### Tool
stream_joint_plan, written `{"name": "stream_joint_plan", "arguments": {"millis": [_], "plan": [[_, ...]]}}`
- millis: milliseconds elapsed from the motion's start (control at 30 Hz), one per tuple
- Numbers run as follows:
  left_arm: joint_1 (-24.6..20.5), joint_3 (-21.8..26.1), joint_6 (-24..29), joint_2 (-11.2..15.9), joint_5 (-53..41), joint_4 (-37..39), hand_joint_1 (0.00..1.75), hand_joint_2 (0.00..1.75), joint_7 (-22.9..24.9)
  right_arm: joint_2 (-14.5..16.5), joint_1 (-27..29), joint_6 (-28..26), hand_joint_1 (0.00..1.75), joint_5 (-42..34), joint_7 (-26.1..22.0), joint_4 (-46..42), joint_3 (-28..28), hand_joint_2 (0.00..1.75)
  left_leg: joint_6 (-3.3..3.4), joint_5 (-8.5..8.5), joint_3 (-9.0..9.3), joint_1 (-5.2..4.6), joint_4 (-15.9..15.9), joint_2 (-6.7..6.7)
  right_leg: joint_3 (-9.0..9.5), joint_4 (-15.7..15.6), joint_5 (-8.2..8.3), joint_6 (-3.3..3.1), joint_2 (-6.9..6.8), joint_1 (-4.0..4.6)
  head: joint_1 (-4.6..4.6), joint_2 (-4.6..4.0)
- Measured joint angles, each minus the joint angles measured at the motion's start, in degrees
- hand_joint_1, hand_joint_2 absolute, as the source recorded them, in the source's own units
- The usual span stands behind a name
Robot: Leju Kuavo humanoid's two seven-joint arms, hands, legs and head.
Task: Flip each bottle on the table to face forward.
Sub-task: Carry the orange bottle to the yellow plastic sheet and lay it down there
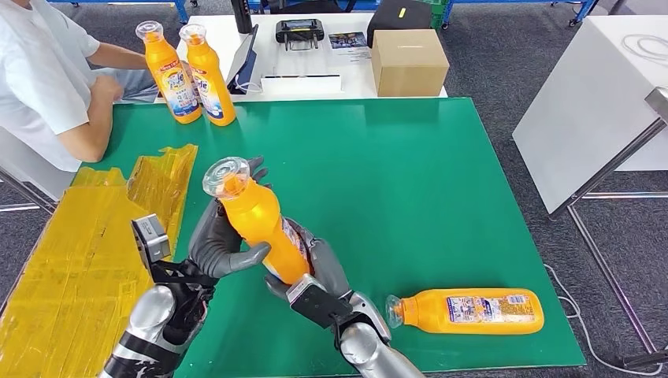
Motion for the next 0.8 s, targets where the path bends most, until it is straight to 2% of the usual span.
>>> {"name": "stream_joint_plan", "arguments": {"millis": [633,667,767,800], "plan": [[-1.30,-0.81,6.01,-0.02,-4.03,2.77,1.75,1.75,-1.14,-0.01,0.01,-0.95,1.75,-1.55,0.26,0.46,0.48,1.75,0.00,0.00,0.00,0.00,0.00,0.00,0.00,0.00,0.00,0.00,0.00,0.00,-0.01,0.00],[-1.34,-0.81,6.15,-0.02,-4.05,2.86,1.75,1.75,-1.17,-0.02,0.02,-1.07,1.53,-1.61,0.25,0.46,0.48,1.75,0.00,0.00,0.00,0.00,0.00,0.00,0.00,0.00,0.00,0.00,0.00,0.00,-0.01,0.00],[-1.41,-0.80,7.03,-0.02,-4.22,2.97,1.75,1.75,-1.46,-0.05,0.13,-1.69,0.26,-1.81,-0.01,0.33,0.47,1.75,0.00,0.00,0.00,0.00,0.00,0.00,0.00,0.00,0.00,0.00,0.00,0.00,-0.01,0.00],[-1.44,-0.76,7.50,-0.02,-4.35,2.97,1.75,1.75,-1.62,-0.09,0.28,-2.03,0.05,-1.86,-0.22,-0.01,0.47,1.75,0.00,0.00,0.00,0.00,0.00,0.00,0.00,0.00,0.00,0.00,0.00,0.00,-0.01,0.00]]}}
